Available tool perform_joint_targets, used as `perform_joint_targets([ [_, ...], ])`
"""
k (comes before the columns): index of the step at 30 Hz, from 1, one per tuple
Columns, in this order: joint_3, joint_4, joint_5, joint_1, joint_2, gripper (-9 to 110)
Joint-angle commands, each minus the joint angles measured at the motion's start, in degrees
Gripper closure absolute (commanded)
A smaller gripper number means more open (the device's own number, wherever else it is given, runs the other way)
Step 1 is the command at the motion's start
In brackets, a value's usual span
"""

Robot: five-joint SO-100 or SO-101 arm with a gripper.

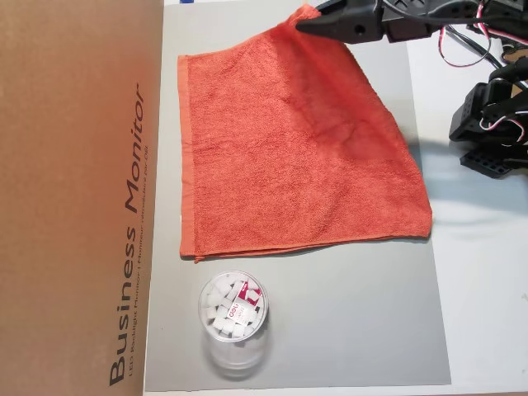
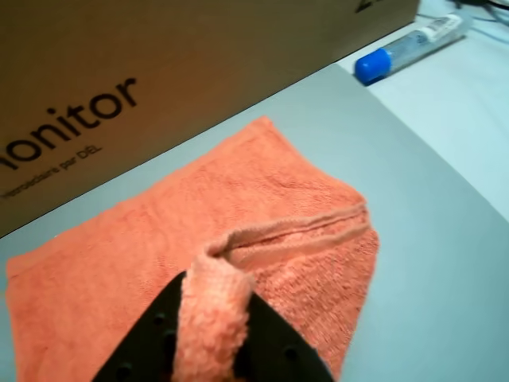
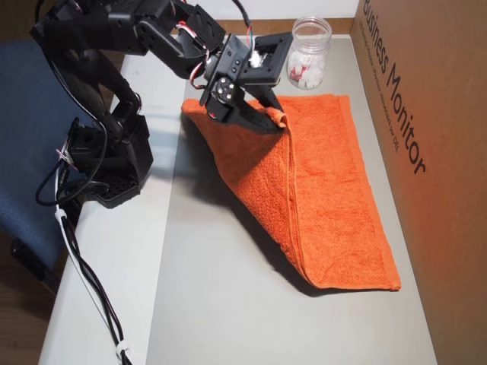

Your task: Fold the blanket.

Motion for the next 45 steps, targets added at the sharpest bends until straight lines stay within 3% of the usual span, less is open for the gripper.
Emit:
perform_joint_targets([
  [1,-6.24,-0.79,-0.70,-2.55,-2.46,102],
  [45,-37.35,-1.41,-20.30,-26.19,-36.39,102],
])
